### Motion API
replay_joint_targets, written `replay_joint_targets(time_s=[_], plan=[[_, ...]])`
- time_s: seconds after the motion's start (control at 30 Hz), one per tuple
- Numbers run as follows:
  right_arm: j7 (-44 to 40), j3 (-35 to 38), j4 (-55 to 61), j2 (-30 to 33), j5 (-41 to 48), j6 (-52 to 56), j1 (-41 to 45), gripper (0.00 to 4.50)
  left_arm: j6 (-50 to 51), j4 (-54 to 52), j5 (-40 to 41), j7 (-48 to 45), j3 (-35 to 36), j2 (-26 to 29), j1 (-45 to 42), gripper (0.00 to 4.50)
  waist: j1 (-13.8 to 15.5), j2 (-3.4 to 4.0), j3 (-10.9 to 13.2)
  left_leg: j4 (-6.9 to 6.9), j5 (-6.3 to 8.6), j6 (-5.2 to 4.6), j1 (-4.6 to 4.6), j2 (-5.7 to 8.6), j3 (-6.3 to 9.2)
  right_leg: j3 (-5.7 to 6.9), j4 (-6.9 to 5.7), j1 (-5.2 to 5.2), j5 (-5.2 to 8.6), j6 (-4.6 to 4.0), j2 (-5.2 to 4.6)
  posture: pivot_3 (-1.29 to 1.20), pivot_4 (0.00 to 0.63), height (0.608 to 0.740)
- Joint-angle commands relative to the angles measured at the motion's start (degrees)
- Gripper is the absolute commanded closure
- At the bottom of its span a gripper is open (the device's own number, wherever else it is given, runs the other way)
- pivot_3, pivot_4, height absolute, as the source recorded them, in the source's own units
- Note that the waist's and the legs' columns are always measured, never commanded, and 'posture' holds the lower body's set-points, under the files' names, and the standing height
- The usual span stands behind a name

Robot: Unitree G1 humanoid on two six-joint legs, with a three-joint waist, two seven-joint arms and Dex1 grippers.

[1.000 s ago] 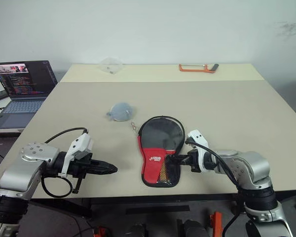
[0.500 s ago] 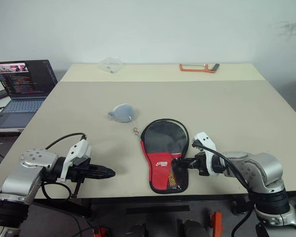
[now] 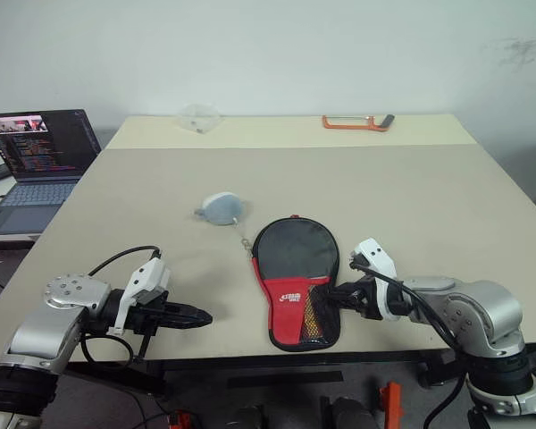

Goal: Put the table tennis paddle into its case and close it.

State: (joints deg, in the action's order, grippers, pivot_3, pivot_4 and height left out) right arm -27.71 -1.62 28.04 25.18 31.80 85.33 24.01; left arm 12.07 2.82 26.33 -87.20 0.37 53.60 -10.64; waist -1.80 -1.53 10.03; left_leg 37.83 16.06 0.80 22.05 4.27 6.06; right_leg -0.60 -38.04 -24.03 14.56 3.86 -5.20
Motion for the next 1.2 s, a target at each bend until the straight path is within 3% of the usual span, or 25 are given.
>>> replay_joint_targets(time_s=[0.03, 0.13, 0.27, 0.4, 0.6, 0.7, 1.07, 1.2], plan=[[-3.9, 0.29, 5.98, 6.32, 3.2, -0.67, 0.53, 0.94, 2.54, -4.45, 1.4, 1.25, 0.72, -0.01, -1.29, 4.5, 0.01, 0.0, 0.01, 0.02, 0.0, 0.0, 0.01, 0.01, 0.0, 0.01, 0.0, 0.0, 0.0, 0.0, 0.0, 0.0, 0.15, 0.74], [-9.29, 2.25, 7.94, 12.47, 6.5, -2.95, 1.6, 0.02, 4.94, -6.9, 2.09, 2.33, 1.1, 0.29, -1.36, 4.5, 0.04, 0.0, 0.02, 0.02, 0.01, -0.02, 0.02, 0.01, 0.01, 0.05, 0.04, 0.03, 0.0, 0.02, 0.0, 0.0, 0.15, 0.74], [-14.57, 3.02, 6.58, 14.86, 8.22, -11.53, 5.28, 0.02, 8.87, -9.24, 2.67, 4.13, 1.07, 0.36, -2.55, 4.5, -0.26, 0.0, 0.03, 0.03, 0.02, -0.05, -0.03, -0.05, -0.03, 0.09, 0.04, 0.1, 0.01, 0.02, 0.03, 0.0, 0.15, 0.74], [-11.85, -3.97, -1.74, 7.52, 2.32, -22.29, 10.5, 0.02, 13.92, -10.11, 3.54, 6.33, 0.87, 0.3, -5.59, 4.5, -0.44, -0.01, 0.02, 0.04, 0.02, -0.04, -0.21, -0.15, -0.02, 0.11, 0.04, 0.27, 0.01, 0.01, 0.14, 0.0, 0.15, 0.74], [-11.89, -15.29, -13.79, -0.79, -7.05, -36.35, 11.82, 0.02, 17.99, -9.63, 3.21, 8.3, 0.65, 0.58, -8.51, 4.5, -0.12, 0.0, 0.03, 0.06, 0.01, -0.01, -0.12, -0.07, -0.01, 0.11, 0.05, 0.2, -0.01, 0.0, 0.08, 0.0, 0.15, 0.74], [-10.21, -20.55, -25.52, -6.9, -13.37, -44.25, 12.45, 0.0, 19.57, -8.64, 2.79, 12.48, 1.73, -1.04, -10.54, 3.9, -0.18, -0.02, 0.01, 0.05, -0.07, 0.15, -0.05, -0.06, -0.04, 0.04, 0.02, 0.05, -0.01, -0.01, 0.07, 0.0, 0.15, 0.74], [-12.91, -23.85, -30.11, -9.97, -19.76, -49.97, 9.67, 0.0, 13.79, 5.9, -2.82, 27.94, 5.94, -7.2, -19.87, 0.01, -0.06, -0.04, 0.0, 0.09, -0.1, 0.25, -0.05, -0.02, -0.01, 0.02, -0.07, -0.02, -0.02, -0.02, 0.09, 0.0, 0.15, 0.74], [-12.23, -23.75, -30.64, -11.42, -21.05, -50.54, 9.36, 0.0, 9.8, 19.36, -7.24, 37.26, 6.99, -10.45, -27.79, 0.01, -0.04, -0.11, -0.04, 0.11, -0.1, 0.25, -0.07, -0.01, -0.02, 0.01, -0.1, -0.02, -0.03, -0.02, 0.09, 0.0, 0.15, 0.74]])
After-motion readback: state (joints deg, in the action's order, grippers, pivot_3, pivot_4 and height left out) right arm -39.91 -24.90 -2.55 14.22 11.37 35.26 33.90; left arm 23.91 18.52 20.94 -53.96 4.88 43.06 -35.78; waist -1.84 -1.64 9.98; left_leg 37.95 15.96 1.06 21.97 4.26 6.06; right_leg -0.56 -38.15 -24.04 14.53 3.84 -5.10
